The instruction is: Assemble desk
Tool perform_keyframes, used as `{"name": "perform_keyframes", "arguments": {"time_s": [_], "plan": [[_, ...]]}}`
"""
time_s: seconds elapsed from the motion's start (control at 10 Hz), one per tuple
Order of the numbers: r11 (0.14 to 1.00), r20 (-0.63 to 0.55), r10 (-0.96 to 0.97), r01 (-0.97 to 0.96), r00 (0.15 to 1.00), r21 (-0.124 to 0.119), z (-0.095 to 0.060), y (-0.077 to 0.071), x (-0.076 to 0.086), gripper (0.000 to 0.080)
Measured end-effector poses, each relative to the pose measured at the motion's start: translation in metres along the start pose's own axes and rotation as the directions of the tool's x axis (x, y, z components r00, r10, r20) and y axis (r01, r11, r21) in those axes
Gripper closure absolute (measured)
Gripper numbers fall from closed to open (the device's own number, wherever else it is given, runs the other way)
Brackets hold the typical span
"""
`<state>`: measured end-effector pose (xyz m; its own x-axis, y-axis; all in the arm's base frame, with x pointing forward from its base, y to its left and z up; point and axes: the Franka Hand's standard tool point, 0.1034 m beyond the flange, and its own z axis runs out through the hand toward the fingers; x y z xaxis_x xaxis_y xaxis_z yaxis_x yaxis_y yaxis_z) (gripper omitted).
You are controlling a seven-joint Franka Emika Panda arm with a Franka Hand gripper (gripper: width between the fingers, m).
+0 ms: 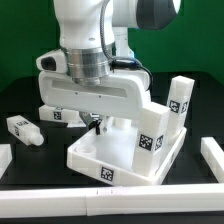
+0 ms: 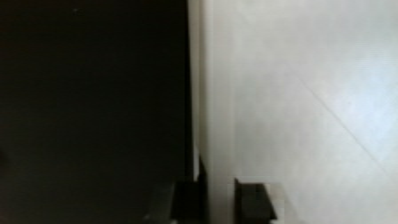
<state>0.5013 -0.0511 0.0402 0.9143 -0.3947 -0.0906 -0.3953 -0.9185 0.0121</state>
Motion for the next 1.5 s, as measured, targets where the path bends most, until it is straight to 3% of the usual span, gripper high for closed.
{"name": "perform_keyframes", "arguments": {"time_s": [0.1, 0.3, 0.4, 0.5, 0.6, 0.7, 0.8, 0.9, 1.0, 1.1, 1.3, 1.4, 1.5], "plan": [[0.997, -0.001, -0.082, 0.082, 0.997, 0.0, -0.001, 0.0, 0.002, 0.0742], [0.923, -0.001, -0.385, 0.385, 0.923, -0.004, -0.02, -0.003, 0.038, 0.0742], [0.836, -0.011, -0.548, 0.548, 0.836, -0.023, -0.026, -0.005, 0.054, 0.0742], [0.75, -0.004, -0.661, 0.66, 0.751, -0.053, -0.025, -0.012, 0.05, 0.0742], [0.726, 0.006, -0.686, 0.686, 0.727, -0.048, -0.021, -0.009, 0.046, 0.0742], [0.649, 0.015, -0.759, 0.758, 0.651, -0.06, -0.023, -0.008, 0.05, 0.0742], [0.51, 0.014, -0.859, 0.857, 0.512, -0.077, -0.033, -0.019, 0.063, 0.0742], [0.39, 0.01, -0.92, 0.917, 0.392, -0.081, -0.041, -0.041, 0.073, 0.0742], [0.297, 0.007, -0.954, 0.948, 0.3, -0.114, -0.043, -0.06, 0.078, 0.0742], [0.239, 0.013, -0.97, 0.959, 0.244, -0.151, -0.04, -0.067, 0.074, 0.0742], [0.11, 0.05, -0.992, 0.983, 0.119, -0.149, -0.037, -0.059, 0.074, 0.0742], [0.096, 0.054, -0.993, 0.984, 0.105, -0.15, -0.037, -0.061, 0.074, 0.0742], [-0.017, 0.078, -0.997, 0.985, -0.004, -0.17, -0.041, -0.073, 0.078, 0.0742]]}}
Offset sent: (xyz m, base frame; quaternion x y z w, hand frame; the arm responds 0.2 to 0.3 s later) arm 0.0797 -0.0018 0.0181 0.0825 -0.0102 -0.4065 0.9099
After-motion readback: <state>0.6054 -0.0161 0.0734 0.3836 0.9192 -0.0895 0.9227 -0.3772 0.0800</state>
